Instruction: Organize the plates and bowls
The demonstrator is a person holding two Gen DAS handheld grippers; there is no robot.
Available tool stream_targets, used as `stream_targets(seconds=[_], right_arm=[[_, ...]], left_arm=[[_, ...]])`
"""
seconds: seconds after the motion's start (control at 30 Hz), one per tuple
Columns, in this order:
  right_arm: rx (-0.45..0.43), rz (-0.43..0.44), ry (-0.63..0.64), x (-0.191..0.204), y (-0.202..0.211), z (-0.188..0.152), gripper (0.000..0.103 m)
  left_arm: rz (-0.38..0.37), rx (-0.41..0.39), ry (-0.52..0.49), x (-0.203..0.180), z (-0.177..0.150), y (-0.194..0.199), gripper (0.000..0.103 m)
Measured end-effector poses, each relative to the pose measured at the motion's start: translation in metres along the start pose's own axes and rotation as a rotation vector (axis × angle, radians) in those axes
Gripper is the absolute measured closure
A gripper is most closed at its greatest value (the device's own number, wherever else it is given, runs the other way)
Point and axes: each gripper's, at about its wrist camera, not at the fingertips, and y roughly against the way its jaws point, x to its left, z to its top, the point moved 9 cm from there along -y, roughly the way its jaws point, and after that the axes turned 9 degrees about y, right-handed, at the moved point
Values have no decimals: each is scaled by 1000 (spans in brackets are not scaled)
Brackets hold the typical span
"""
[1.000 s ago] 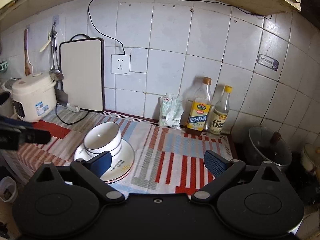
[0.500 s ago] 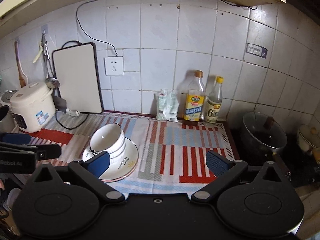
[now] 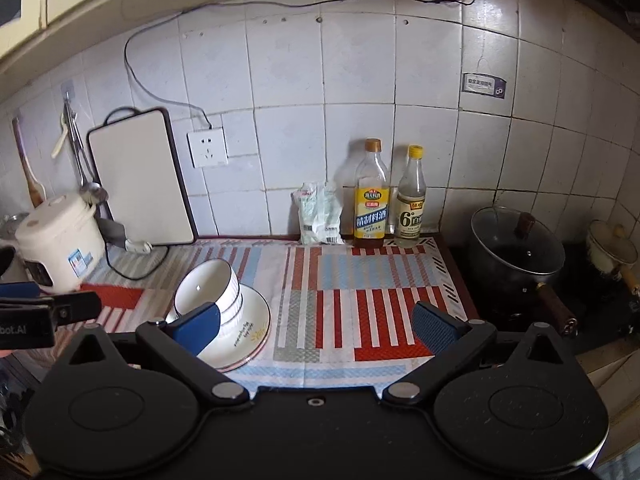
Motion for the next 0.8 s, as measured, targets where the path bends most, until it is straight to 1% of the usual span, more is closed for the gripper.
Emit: stream_targets(seconds=[0.1,0.17,0.23,0.27,0.33,0.47,0.53,0.8], right_arm=[[-16,8,-31,-7,0,0,0],[-5,-39,4,-10,-1,-2,0],[5,-48,14,-11,-1,-3,0],[22,-47,23,-8,-2,-5,0],[27,-50,32,-7,-2,-5,0],[56,-58,73,3,-5,-6,0],[75,-45,85,9,-7,-8,0],[100,-49,117,17,-13,-7,0]], left_arm=[[16,-15,-10,-3,3,3,0],[34,-12,-19,-4,2,4,0],[43,3,-49,-6,1,4,0],[47,2,-55,-7,0,4,0],[56,5,-63,-8,0,5,0],[54,1,-61,-9,1,7,0],[57,-1,-62,-9,1,6,0],[76,1,-50,-7,-4,3,0]])
